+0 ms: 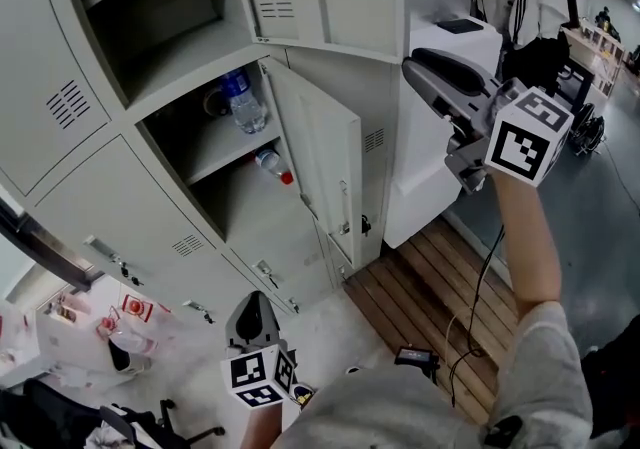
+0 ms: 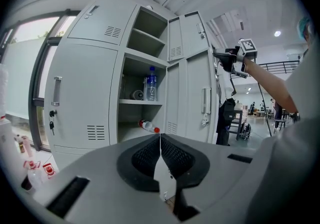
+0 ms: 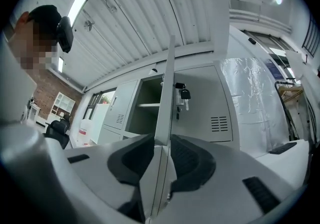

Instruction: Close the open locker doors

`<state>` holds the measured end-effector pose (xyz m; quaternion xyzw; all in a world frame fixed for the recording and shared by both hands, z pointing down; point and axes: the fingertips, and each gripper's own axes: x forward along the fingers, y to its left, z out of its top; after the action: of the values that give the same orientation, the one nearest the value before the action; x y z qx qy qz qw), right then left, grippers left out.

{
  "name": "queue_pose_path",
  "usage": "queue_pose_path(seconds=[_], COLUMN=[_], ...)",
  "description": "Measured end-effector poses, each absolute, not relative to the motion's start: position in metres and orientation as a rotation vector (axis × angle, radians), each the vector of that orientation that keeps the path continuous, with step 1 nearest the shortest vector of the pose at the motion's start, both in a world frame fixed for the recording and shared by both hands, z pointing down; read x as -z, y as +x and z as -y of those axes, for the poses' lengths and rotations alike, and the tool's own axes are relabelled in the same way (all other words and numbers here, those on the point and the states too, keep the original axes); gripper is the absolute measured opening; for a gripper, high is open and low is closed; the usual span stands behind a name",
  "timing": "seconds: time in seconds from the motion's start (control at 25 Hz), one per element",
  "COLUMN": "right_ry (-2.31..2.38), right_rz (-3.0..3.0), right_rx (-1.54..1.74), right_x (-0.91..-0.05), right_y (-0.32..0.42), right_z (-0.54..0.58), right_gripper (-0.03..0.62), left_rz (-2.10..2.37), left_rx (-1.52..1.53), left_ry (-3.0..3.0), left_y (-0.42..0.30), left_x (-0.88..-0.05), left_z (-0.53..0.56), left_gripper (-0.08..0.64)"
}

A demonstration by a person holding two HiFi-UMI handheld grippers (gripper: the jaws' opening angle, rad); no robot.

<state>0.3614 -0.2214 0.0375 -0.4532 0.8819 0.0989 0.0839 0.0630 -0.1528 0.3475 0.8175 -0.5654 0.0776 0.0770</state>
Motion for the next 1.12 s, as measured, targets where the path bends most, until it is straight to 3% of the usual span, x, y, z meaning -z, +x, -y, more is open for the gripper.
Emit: queue_pose_path(seconds=[1.12], right_ry=[-1.244], right_rz=[-2.861], right_rx=[-0.295], right_x=[-0.031], right_y=[0.243], right_z=[0.183], right_gripper=[0.095], left_rz=[1.758], left_rx=[-0.166], left_ry=[2.404], left_y=[0.017], left_x=[-0.347], left_z=[0.128], left_gripper=[0.011])
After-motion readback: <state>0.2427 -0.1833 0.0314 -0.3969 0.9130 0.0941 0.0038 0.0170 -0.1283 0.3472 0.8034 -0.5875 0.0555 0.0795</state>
